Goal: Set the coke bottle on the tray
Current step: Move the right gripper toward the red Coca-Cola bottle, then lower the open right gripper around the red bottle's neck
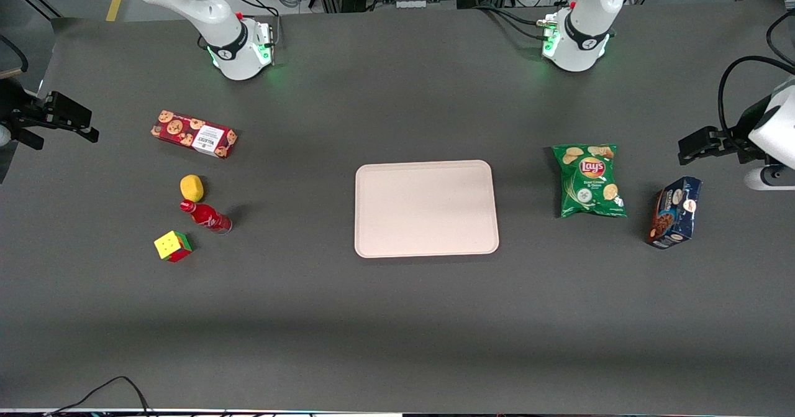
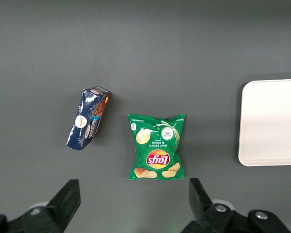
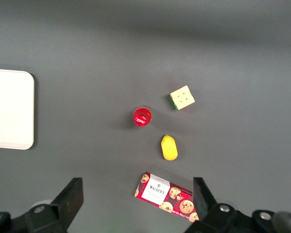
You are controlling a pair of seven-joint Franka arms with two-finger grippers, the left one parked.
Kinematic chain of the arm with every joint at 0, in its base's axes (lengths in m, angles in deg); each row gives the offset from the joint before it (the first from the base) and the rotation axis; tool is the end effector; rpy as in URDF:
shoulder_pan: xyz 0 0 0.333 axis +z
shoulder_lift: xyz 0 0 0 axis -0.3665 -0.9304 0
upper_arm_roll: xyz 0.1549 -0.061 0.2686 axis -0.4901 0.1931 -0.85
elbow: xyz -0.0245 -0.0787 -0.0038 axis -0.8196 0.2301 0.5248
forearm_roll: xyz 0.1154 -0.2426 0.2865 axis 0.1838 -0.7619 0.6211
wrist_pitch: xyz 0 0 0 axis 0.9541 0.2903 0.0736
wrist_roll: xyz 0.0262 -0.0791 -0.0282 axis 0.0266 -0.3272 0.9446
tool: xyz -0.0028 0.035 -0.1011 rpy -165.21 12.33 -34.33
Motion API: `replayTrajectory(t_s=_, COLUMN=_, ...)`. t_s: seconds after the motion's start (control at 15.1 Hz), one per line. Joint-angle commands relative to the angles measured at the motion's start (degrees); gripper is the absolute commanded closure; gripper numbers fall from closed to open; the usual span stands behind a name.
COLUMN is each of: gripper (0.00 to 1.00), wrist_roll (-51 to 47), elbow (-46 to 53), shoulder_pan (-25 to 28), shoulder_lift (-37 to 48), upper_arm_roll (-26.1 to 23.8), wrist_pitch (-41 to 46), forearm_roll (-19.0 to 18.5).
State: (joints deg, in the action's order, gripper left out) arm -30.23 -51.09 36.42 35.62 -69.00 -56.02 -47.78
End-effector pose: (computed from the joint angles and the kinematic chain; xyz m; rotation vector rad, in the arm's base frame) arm 0.5323 -0.0166 0.6478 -3.1272 -0.1394 -0.0368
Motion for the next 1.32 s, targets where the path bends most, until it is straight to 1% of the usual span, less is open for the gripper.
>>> replayTrajectory(t_s=0.0, gripper=0.0, wrist_roll=-1.8, elbow=2.0, shoulder_pan=0.5, shoulder_lift=-1.1, upper_arm_roll=0.1, wrist_pitch=1.6, forearm_roll=-0.2)
replayTrajectory(t_s=0.26, gripper=0.0, wrist_roll=-1.9, elbow=2.0, shoulder_pan=0.6, shoulder_lift=-1.8, upper_arm_roll=0.1, wrist_pitch=1.5, forearm_roll=-0.1)
replayTrajectory(t_s=0.53, gripper=0.0, wrist_roll=-2.3, elbow=2.0, shoulder_pan=1.2, shoulder_lift=-6.2, upper_arm_roll=-0.6, wrist_pitch=0.1, forearm_roll=0.1)
replayTrajectory(t_s=0.66, gripper=0.0, wrist_roll=-2.4, elbow=0.2, shoulder_pan=1.1, shoulder_lift=-8.0, upper_arm_roll=-1.1, wrist_pitch=-2.7, forearm_roll=0.0)
replayTrajectory(t_s=0.79, gripper=0.0, wrist_roll=-2.4, elbow=-5.0, shoulder_pan=1.1, shoulder_lift=-7.8, upper_arm_roll=-1.1, wrist_pitch=-8.2, forearm_roll=0.0)
replayTrajectory(t_s=1.26, gripper=0.0, wrist_roll=-2.2, elbow=-28.1, shoulder_pan=0.9, shoulder_lift=-5.7, upper_arm_roll=-1.2, wrist_pitch=-34.3, forearm_roll=0.0)
